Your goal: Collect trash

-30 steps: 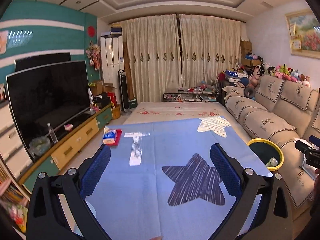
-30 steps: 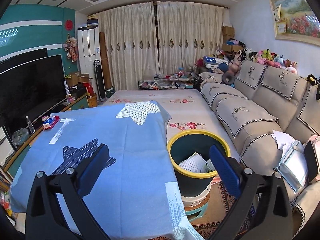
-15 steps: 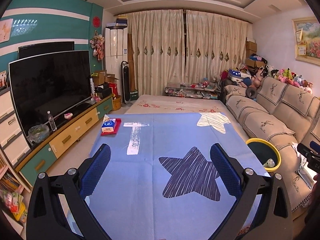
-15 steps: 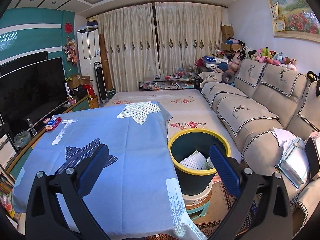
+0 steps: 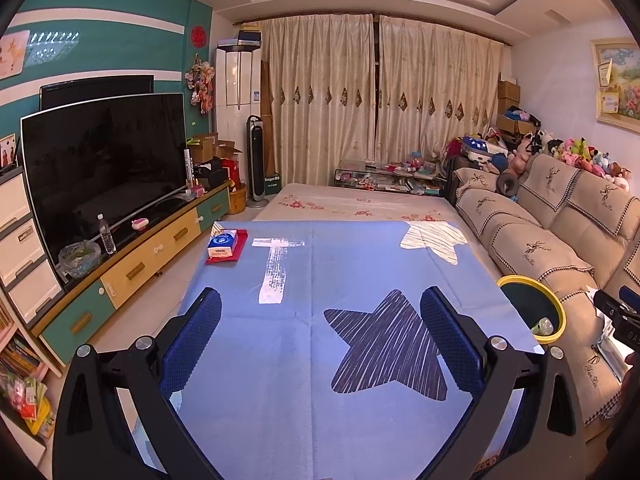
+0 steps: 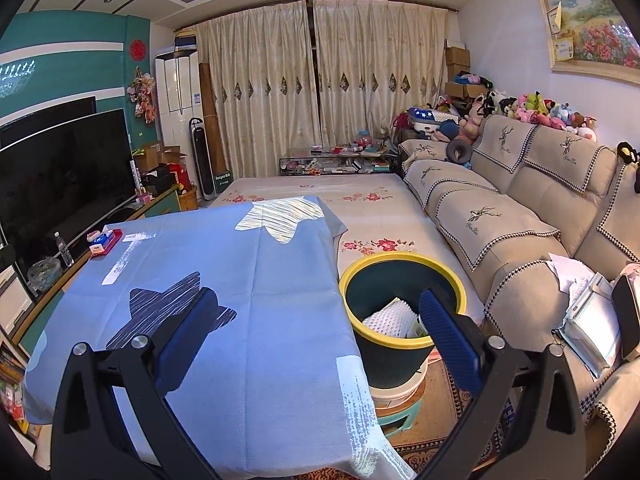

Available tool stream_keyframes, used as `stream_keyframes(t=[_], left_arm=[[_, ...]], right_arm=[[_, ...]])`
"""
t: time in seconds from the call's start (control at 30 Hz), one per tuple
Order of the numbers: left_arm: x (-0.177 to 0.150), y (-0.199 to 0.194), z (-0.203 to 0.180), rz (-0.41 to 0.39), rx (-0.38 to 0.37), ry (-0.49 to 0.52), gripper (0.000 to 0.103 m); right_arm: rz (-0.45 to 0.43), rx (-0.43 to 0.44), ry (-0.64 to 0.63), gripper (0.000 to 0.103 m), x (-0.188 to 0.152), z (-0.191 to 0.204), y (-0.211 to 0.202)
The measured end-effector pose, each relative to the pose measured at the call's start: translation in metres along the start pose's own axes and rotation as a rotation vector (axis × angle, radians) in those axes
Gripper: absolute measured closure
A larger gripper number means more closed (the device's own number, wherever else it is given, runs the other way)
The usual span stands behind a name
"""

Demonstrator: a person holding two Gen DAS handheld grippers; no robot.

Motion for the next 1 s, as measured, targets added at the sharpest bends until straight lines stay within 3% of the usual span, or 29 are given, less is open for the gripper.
stream_keyframes(t=[1.0], left_arm=[[-0.009, 0.015, 0.000, 0.024, 0.030, 0.010, 0.005]], right_arm=[[0.039, -0.005, 0.002, 0.007, -0.004, -0.002, 0.017]])
Point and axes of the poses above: each gripper's, at about its wrist camera, not at the fingertips, and y roughly the way its jaws point, z to its left, x to its top, the point moved 4 cm from there along y, roughly the way its jaws point, and after that the axes turned 5 degrees about -z, right-handed, at the moved point
